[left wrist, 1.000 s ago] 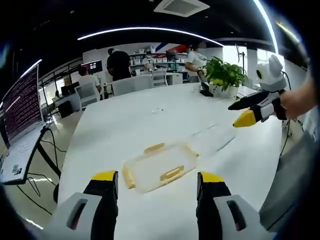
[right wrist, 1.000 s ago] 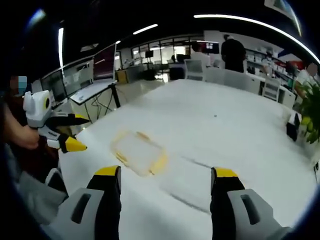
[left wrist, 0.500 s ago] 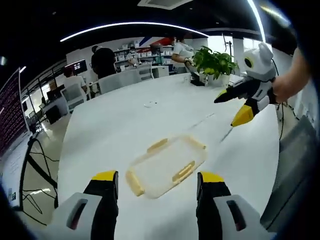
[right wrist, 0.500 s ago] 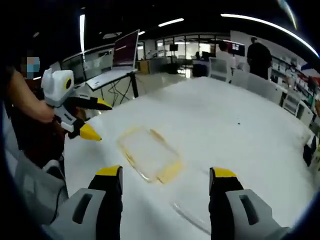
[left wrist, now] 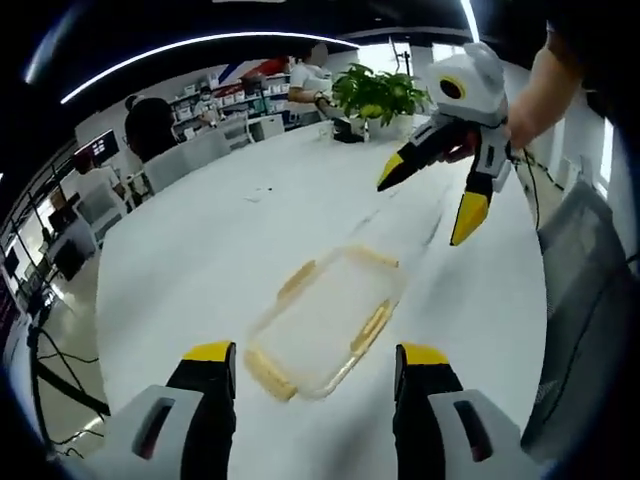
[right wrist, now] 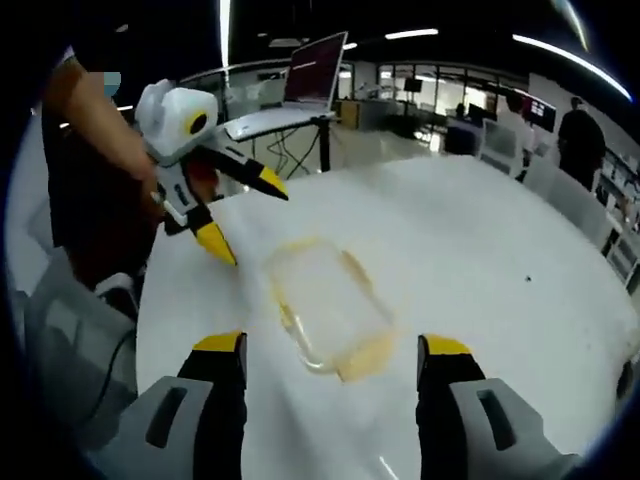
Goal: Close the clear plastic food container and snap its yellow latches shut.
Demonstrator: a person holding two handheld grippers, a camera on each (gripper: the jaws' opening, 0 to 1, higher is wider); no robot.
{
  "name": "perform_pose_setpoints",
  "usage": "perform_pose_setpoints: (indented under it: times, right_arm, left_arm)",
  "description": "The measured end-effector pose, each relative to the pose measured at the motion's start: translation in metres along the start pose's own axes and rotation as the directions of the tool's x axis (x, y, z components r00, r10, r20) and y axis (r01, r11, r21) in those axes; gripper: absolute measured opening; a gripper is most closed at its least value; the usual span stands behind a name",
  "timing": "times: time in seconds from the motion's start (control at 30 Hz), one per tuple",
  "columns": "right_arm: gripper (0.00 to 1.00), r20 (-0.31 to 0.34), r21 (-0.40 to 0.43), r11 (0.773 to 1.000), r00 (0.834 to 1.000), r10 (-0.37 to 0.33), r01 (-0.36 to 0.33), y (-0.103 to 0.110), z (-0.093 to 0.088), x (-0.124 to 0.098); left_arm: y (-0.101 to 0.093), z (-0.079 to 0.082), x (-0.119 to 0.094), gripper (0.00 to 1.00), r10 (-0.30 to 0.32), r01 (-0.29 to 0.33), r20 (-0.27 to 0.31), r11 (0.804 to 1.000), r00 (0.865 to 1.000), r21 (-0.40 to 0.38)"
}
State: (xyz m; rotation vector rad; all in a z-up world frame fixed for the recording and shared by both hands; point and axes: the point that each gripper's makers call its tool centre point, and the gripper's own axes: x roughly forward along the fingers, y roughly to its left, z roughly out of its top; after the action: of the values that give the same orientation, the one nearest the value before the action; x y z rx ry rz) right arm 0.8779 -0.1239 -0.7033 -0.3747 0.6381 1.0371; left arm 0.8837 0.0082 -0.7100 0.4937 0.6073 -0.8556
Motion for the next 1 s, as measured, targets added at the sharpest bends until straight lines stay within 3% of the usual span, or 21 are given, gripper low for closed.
perform_pose_setpoints:
  times: [0.1,0.17,0.3,0.43,0.53,0.77,1.0]
  right_arm:
    - [0.66,-0.013,-0.022,1.000,1.000,0.021,-0.022,-0.001,0.000,0.005]
    - [0.66,-0.026,-0.041,0.998,0.999,0.036,-0.037,-0.001,-0.001,0.008]
    - [0.66,-0.072,-0.095,0.992,0.995,0.072,-0.079,0.001,-0.008,0.015]
    - [0.66,-0.094,-0.137,0.985,0.991,0.091,-0.103,0.001,-0.011,0.019]
    - [0.66,-0.117,-0.212,0.970,0.989,0.095,-0.118,-0.001,-0.011,0.021]
    - [0.66,-0.152,-0.231,0.959,0.980,0.131,-0.164,-0.005,-0.013,0.029]
    - [0.67,-0.222,-0.256,0.942,0.962,0.162,-0.218,-0.008,-0.026,0.038]
  left_arm:
    - [0.000,-0.002,0.003,0.63,-0.046,0.048,-0.029,0.996,0.999,0.069]
    - [0.001,-0.003,0.005,0.63,-0.065,0.073,-0.058,0.986,0.996,0.147]
    - [0.001,-0.003,0.009,0.63,-0.110,0.125,-0.080,0.968,0.991,0.219]
    - [0.002,-0.004,0.016,0.63,-0.154,0.176,-0.102,0.949,0.983,0.260]
    - [-0.002,-0.007,0.021,0.67,-0.200,0.223,-0.107,0.932,0.974,0.286]
    - [0.002,-0.017,0.028,0.67,-0.242,0.277,-0.147,0.907,0.959,0.318]
    - [0.007,-0.026,0.032,0.69,-0.297,0.346,-0.191,0.880,0.936,0.327]
